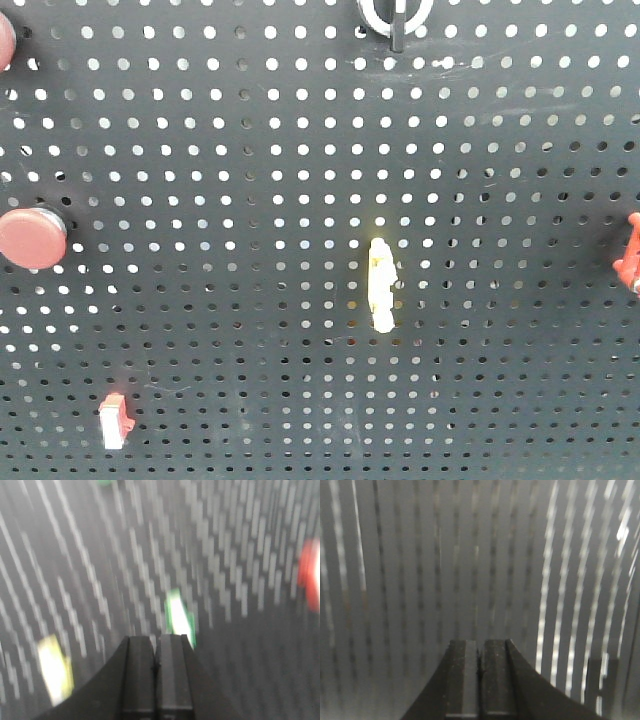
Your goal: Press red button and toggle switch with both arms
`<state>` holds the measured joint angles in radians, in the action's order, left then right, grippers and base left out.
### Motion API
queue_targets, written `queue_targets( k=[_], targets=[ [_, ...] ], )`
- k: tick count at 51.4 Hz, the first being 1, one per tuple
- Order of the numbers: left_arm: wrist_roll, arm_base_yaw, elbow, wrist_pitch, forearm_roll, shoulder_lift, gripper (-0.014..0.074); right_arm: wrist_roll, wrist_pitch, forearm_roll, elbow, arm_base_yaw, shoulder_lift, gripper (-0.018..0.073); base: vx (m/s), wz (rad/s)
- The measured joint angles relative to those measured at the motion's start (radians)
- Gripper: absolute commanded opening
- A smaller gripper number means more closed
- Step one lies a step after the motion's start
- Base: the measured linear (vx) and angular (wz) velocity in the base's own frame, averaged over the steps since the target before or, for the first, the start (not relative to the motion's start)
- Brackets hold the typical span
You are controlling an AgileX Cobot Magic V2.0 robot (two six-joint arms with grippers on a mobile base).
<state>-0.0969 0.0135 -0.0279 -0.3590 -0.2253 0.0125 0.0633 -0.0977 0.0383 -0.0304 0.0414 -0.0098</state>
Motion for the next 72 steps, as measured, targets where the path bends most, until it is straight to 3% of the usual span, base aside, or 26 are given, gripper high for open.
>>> queue_targets(
  k=[11, 14, 18, 27, 34, 41, 51, 72],
  targets=[
    [0.018, 0.000, 0.000, -0.342, -0.003, 0.000, 0.0002, -0.026, 0.036, 0.000, 0.113, 0.000, 0.000, -0.0003, 0.00, 0.00],
    [0.053, 0.000, 0.009, -0.360, -0.004, 0.000, 0.0002, -0.026, 0.040, -0.005, 0.174, 0.000, 0.009, -0.0003, 0.00, 0.00],
    [0.114, 0.000, 0.069, -0.300, -0.006, 0.000, 0.0002, -0.024, 0.041, -0.028, 0.272, 0.000, 0.044, -0.0003, 0.00, 0.00],
    [0.213, 0.000, 0.357, -0.005, -0.003, -0.021, 0.0002, -0.024, 0.064, -0.096, 0.495, 0.000, 0.191, -0.0003, 0.00, 0.00],
    [0.232, 0.000, 0.588, 0.221, 0.004, -0.147, 0.0002, -0.024, 0.080, -0.113, 0.633, 0.000, 0.329, -0.0003, 0.00, 0.00],
    [0.235, 0.000, 0.714, 0.388, 0.006, -0.294, 0.0002, -0.024, 0.085, -0.114, 0.680, 0.000, 0.443, -0.0003, 0.00, 0.00],
    [0.235, 0.000, 0.734, 0.483, 0.010, -0.444, 0.0002, -0.024, 0.106, -0.114, 0.681, 0.000, 0.543, -0.0003, 0.00, 0.00],
    [0.236, 0.000, 0.734, 0.486, 0.043, -0.513, 0.0002, -0.024, 0.098, -0.114, 0.681, 0.000, 0.558, -0.0003, 0.00, 0.00]
  ],
)
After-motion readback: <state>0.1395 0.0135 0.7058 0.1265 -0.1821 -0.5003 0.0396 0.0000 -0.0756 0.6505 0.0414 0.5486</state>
